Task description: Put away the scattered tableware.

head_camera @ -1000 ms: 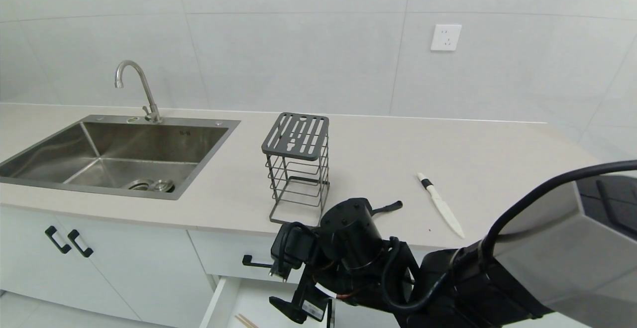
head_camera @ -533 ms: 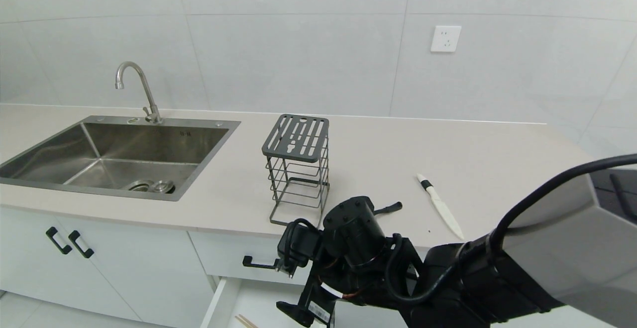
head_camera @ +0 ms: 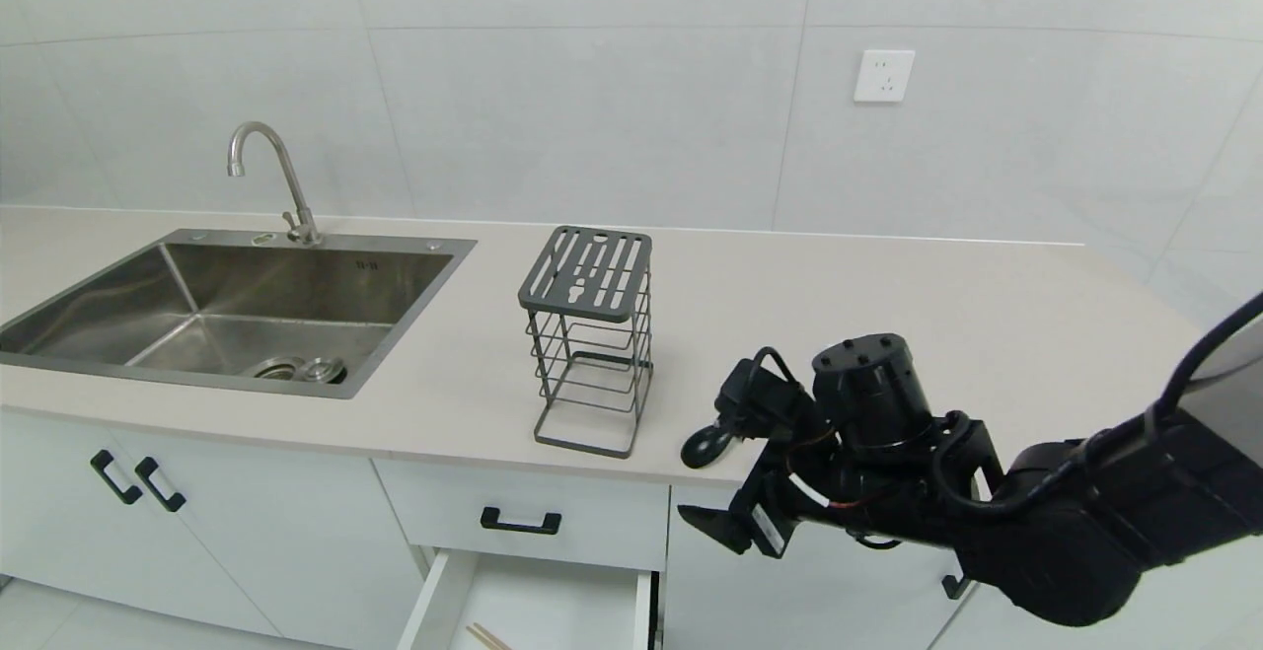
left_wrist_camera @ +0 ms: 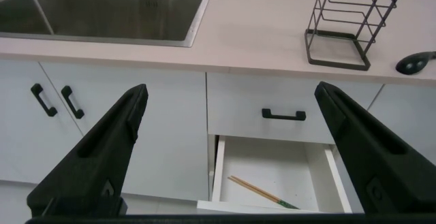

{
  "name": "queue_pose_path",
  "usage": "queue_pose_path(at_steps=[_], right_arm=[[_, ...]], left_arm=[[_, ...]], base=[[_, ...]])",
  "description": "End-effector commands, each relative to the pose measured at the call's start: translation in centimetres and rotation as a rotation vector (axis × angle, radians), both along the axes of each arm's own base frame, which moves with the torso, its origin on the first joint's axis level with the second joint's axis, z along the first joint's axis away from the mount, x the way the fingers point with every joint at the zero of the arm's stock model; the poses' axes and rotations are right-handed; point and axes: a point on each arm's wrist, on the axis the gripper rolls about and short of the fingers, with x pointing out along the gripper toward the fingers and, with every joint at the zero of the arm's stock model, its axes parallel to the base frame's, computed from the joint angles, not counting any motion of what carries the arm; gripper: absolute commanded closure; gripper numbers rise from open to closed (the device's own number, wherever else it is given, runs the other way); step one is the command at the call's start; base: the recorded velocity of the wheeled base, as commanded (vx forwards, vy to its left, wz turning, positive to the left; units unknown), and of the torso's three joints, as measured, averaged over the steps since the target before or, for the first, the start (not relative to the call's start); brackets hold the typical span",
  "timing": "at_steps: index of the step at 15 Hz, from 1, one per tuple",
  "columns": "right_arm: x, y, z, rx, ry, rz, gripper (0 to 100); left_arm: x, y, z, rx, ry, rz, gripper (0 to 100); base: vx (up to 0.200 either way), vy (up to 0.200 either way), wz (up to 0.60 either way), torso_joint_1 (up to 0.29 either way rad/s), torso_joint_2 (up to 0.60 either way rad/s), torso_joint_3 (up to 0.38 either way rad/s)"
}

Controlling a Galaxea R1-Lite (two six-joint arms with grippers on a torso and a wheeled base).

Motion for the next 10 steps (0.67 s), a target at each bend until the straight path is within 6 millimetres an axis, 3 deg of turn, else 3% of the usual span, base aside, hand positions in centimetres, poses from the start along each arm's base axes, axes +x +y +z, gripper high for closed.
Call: queue_pose_path(at_steps=[1,6,10], right_arm=[[0.8,-2.2,0.6,0.029,-0.008,-0.044,0],[3.1,-6.4,0.4,0.067,0.034,-0.118,0],[4.4,-7.3,-1.8,0.043,0.079,-0.110,0]], left_arm=[[0.0,0.0,0.0,0.001,0.001,0.000,0],[0.0,0.0,0.0,-0.001,0.001,0.000,0],[0.0,0.0,0.0,-0.001,0.001,0.000,0]], base=[[0.000,0.000,0.00,0.000,0.00,0.000],[0.000,0.000,0.00,0.000,0.00,0.000],[0.000,0.000,0.00,0.000,0.00,0.000]])
